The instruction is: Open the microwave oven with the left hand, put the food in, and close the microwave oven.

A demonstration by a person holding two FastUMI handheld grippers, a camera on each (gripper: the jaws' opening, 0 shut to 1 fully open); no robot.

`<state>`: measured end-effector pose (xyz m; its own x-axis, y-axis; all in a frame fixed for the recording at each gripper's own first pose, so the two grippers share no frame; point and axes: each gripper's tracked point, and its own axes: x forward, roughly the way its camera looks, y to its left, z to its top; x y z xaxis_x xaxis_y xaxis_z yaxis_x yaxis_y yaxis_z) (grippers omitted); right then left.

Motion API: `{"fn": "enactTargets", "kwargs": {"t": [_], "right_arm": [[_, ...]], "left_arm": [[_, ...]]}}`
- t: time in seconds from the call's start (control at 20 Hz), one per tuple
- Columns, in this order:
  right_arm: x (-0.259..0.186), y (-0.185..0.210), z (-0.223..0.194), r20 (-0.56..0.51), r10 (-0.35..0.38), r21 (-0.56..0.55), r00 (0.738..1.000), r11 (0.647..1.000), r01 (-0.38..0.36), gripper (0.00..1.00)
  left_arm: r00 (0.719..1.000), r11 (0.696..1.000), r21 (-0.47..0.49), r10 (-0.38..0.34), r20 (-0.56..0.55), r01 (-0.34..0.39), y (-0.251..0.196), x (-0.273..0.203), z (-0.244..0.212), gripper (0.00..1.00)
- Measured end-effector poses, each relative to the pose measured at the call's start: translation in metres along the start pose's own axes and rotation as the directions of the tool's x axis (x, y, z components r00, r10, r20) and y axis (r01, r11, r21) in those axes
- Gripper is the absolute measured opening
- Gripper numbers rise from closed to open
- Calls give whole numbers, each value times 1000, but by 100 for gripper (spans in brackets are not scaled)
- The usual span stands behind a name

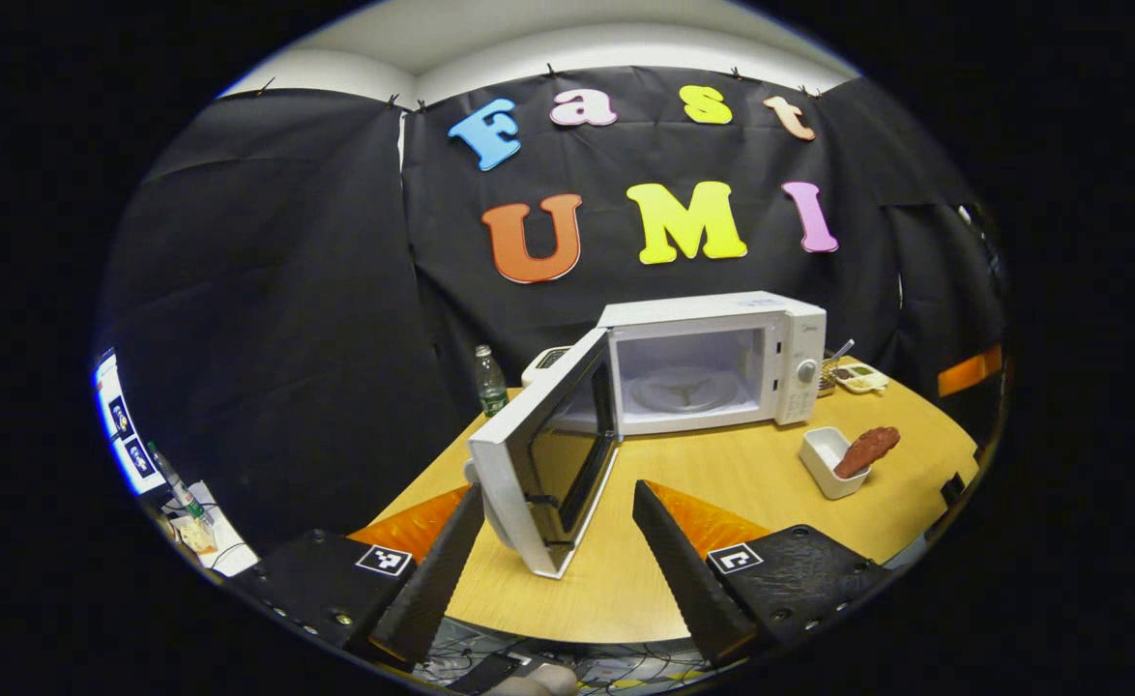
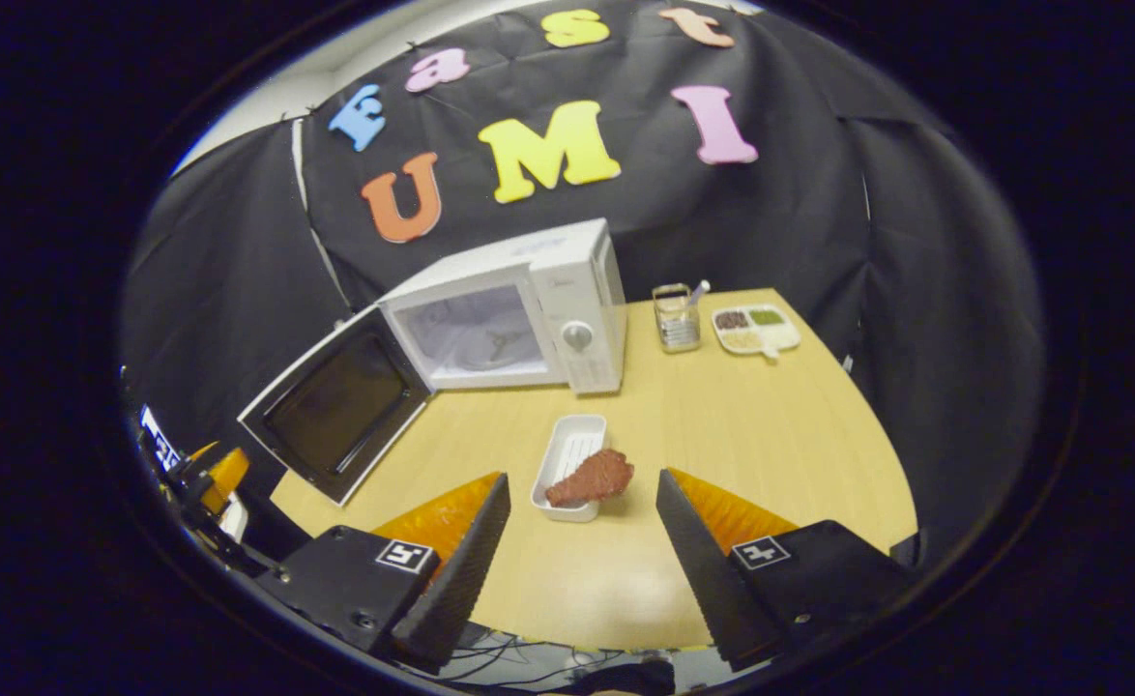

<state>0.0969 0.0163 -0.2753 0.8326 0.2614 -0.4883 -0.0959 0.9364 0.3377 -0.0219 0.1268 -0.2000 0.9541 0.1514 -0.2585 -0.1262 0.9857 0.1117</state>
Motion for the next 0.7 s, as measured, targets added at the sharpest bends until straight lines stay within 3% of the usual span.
{"fn": "enactTargets", "kwargs": {"t": [0.05,0.1,0.15,0.2,0.25,0.35,0.4,0.45,0.55,0.6,0.65,0.7], "right_arm": [[15,-5,-6,-31,20,38,999,999,-19,94],[29,-7,-9,-59,54,75,997,996,-49,94],[45,-9,-12,-92,82,114,992,991,-71,81],[59,-13,-16,-120,107,147,987,985,-89,91],[72,-16,-17,-147,127,175,981,979,-101,79],[93,-17,-11,-174,177,219,969,966,-137,77],[103,-16,-11,-190,200,234,961,960,-154,87],[111,-15,-10,-205,230,249,951,952,-176,80],[120,-13,-12,-253,276,274,927,940,-205,53],[124,-12,-15,-275,294,287,916,934,-213,61],[124,-13,-17,-294,303,295,906,931,-215,36],[125,-14,-18,-307,308,305,901,928,-214,41]], "left_arm": [[1000,1000,-3,-15,9,15,-11,-2,11,95],[999,1000,-6,-30,14,30,-23,-3,21,95],[999,999,-9,-37,13,37,-34,-3,30,95],[999,999,-14,-40,13,41,-43,-3,40,95],[999,999,-19,-45,19,46,-51,-4,50,95],[999,999,-17,-36,30,36,-63,1,69,95],[999,999,-17,-30,32,30,-68,3,76,95],[999,999,-22,-24,31,25,-75,8,83,95],[1000,1000,-27,-5,18,6,-83,15,90,95],[1000,1000,-22,14,8,-14,-83,18,90,95],[1000,999,-22,25,1,-25,-86,21,92,95],[999,999,-20,36,-8,-36,-88,23,93,95]]}}
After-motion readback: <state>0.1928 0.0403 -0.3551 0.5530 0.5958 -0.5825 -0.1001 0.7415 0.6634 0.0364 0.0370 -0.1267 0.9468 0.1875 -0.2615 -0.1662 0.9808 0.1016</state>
